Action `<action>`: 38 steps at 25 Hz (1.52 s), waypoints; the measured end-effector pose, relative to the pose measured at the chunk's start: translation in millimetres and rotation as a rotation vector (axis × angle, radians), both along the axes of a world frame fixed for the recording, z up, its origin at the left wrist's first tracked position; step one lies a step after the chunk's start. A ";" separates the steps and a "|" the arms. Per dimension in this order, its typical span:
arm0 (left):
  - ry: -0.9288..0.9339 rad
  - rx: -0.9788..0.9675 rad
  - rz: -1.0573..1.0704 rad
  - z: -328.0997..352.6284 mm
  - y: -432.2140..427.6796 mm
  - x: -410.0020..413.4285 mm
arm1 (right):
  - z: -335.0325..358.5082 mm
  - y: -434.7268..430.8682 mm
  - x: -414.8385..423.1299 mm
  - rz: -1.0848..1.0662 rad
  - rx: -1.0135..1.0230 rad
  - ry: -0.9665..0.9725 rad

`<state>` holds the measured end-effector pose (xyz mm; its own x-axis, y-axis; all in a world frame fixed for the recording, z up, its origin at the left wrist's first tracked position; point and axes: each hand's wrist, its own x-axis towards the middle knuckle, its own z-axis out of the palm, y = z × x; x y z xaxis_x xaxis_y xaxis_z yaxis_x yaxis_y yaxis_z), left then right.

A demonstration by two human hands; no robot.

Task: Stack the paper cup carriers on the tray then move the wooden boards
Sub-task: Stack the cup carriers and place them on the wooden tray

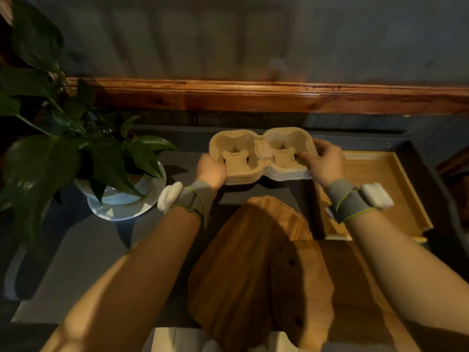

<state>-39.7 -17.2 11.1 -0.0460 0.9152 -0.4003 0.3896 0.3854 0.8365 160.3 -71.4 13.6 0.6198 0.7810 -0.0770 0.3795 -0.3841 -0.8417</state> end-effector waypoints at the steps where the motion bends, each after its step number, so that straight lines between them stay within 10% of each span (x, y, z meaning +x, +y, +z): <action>1: -0.058 0.023 -0.012 4.0 -0.9 5.2 | 5.4 -2.9 8.6 -0.029 0.017 0.015; 12: -0.487 -0.222 -0.290 25.6 -33.7 149.2 | 4.8 -63.9 165.0 -0.319 -0.055 0.071; 28: -0.256 -0.127 -0.279 -26.5 -18.4 192.6 | -28.6 -55.2 192.1 -0.164 -0.283 -0.195; 38: 0.376 0.077 -0.599 -13.1 -101.7 108.6 | -23.1 -155.8 98.6 0.012 -0.219 -0.389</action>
<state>68.9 -118.9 -2.0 0.3516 0.8515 -0.3891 0.7835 -0.0402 0.6201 258.9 -227.2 -9.5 0.6261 0.7797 -0.0046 0.6572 -0.5309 -0.5349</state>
